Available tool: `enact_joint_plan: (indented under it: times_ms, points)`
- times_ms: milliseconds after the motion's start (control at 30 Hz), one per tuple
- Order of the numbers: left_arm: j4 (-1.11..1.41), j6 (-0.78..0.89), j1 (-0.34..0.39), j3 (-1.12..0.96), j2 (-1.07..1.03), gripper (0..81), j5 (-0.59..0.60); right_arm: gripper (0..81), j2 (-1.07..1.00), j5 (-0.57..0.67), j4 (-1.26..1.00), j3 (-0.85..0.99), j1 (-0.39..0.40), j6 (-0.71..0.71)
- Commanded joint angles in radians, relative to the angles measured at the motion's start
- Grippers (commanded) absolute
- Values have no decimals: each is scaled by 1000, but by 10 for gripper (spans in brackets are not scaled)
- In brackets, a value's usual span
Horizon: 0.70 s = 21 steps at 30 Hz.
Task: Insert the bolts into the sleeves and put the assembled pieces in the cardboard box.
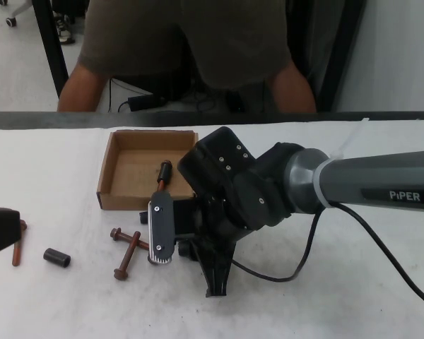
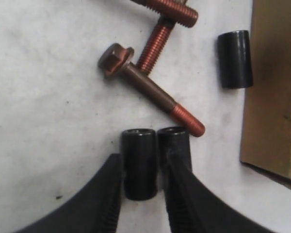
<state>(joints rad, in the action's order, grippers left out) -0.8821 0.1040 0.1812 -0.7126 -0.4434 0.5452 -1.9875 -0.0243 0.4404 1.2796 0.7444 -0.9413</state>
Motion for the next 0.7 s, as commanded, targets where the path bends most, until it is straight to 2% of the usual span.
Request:
enact_joint_plan:
  times_ms: [0, 167, 667]
  points:
    - [3, 1, 3, 1, 7, 8, -5, 286, -4, 15, 24, 11, -4, -9]
    - [3, 1, 3, 1, 7, 8, -5, 286, -4, 24, 93, 11, -4, -9]
    - [3, 5, 3, 1, 7, 8, -5, 284, -12, 67, 85, 11, 11, -9]
